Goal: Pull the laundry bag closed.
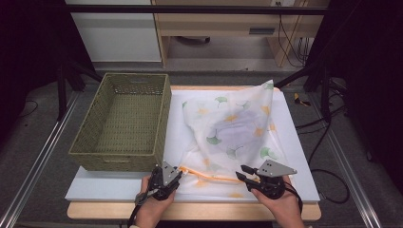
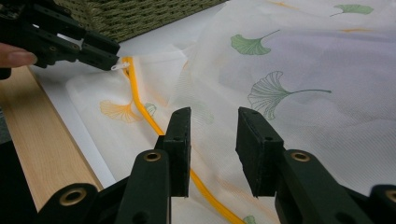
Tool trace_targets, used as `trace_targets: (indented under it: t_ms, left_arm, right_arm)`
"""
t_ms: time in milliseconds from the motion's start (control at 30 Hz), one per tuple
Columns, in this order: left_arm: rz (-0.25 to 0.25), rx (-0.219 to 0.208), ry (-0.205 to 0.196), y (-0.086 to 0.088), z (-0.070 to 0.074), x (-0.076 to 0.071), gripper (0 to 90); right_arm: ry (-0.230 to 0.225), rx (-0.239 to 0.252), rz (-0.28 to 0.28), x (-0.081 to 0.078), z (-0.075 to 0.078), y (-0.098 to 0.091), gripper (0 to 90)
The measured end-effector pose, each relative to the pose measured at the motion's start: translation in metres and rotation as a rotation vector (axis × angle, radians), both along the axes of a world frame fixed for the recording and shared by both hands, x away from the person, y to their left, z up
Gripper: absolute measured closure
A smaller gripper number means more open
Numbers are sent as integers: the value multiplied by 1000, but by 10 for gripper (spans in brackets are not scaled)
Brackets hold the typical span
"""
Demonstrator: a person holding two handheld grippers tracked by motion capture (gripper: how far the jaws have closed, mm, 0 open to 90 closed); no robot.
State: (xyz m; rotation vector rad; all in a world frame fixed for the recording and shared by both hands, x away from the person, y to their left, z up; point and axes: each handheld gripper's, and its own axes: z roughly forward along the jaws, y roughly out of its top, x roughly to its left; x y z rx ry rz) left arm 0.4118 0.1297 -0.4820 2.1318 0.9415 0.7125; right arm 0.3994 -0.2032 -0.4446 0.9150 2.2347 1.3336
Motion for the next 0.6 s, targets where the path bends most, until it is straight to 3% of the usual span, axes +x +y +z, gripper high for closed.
trace_targets:
  t_ms: [133,300,333,600]
  left_arm:
    - [21,-39,2,2,-3,4,653]
    - [4,-72,47,2,-7,8,574]
    - [5,-75,39,2,-7,8,564]
    - [-22,-138,60,3,-11,14,575]
  right_arm:
    - [4,-4,11,0,-1,3,653]
    - [8,-7,18,0,-1,4,638]
    - [7,-8,17,-1,-1,4,636]
    - [10,2,13,0,-1,2,615]
